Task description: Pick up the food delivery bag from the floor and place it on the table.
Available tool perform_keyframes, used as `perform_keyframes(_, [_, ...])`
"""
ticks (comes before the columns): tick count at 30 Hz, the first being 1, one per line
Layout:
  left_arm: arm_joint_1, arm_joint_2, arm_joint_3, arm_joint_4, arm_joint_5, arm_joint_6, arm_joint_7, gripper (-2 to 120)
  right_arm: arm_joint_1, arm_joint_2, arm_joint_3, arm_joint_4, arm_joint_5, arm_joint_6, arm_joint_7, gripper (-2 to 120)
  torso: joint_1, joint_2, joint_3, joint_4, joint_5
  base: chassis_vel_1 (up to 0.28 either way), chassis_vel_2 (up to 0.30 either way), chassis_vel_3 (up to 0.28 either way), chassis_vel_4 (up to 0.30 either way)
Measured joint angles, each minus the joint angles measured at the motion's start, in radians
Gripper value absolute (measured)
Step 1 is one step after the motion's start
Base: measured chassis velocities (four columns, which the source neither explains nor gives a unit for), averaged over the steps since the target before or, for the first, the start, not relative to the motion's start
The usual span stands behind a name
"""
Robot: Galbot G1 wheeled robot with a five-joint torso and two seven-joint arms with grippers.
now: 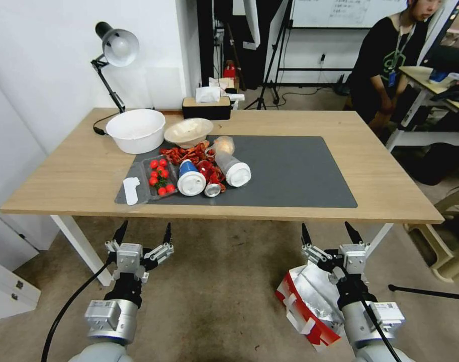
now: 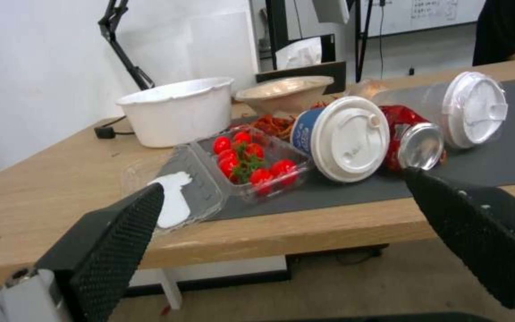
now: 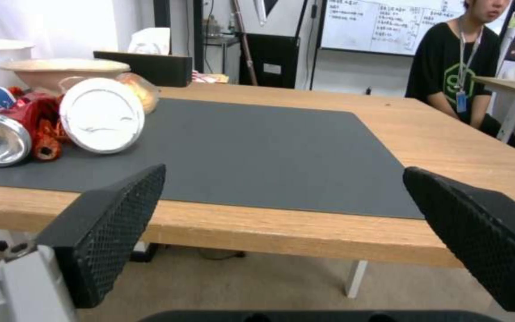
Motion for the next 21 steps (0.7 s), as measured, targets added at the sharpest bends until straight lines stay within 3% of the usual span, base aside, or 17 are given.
perform_keyframes(21, [0.000, 0.000, 0.000, 0.000, 0.000, 0.000, 0.000, 100, 0.000, 0.000, 0.000, 0.000, 0.000, 0.000, 0.000, 100, 0.000, 0.000, 0.000, 0.0000, 0.0000, 0.000, 0.000, 0.000, 0.000])
